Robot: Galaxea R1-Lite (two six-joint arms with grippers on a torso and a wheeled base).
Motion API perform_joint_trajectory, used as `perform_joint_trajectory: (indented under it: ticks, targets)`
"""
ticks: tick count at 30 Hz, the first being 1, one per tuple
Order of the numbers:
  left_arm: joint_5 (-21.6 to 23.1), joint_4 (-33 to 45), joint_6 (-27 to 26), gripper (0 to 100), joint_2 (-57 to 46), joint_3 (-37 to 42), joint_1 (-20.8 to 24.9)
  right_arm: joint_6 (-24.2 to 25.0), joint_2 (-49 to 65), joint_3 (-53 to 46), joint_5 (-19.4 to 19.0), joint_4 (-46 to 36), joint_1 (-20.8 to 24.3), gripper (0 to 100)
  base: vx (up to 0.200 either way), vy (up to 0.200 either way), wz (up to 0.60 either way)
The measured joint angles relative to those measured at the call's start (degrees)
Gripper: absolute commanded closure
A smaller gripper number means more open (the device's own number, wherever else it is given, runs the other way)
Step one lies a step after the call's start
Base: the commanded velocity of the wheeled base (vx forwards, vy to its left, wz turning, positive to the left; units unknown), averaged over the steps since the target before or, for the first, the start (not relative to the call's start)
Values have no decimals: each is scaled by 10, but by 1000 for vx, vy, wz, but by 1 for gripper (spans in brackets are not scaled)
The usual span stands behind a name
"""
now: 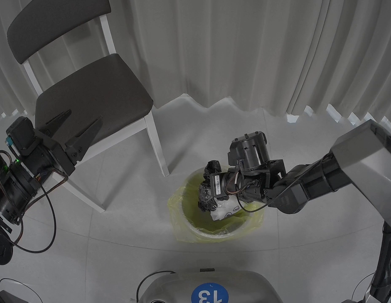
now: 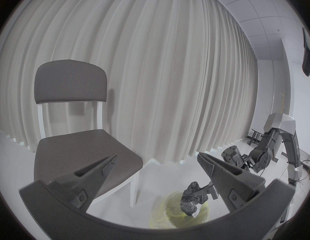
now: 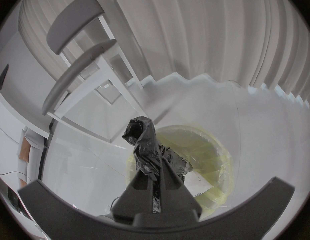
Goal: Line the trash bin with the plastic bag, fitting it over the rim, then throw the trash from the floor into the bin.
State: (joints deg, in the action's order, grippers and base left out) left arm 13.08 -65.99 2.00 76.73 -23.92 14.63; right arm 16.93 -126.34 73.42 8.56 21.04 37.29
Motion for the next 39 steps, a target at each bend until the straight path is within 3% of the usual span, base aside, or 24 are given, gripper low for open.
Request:
perform_joint_trajectory:
  ticks: [9, 14, 29, 39]
  targets:
    - [1, 0, 0, 0, 3, 0, -4, -2, -34, -4, -4, 3, -51, 100, 0, 0, 0]
    - [1, 0, 0, 0, 3, 0, -6, 0, -37, -7, -4, 3, -55, 100, 0, 0, 0]
    - [1, 0, -2, 0, 6, 2, -7, 1, -40, -3, 1, 8, 49, 100, 0, 0, 0]
    - [1, 0, -3, 0, 9, 3, -6, -2, -57, -5, 4, 33, 35, 100, 0, 0, 0]
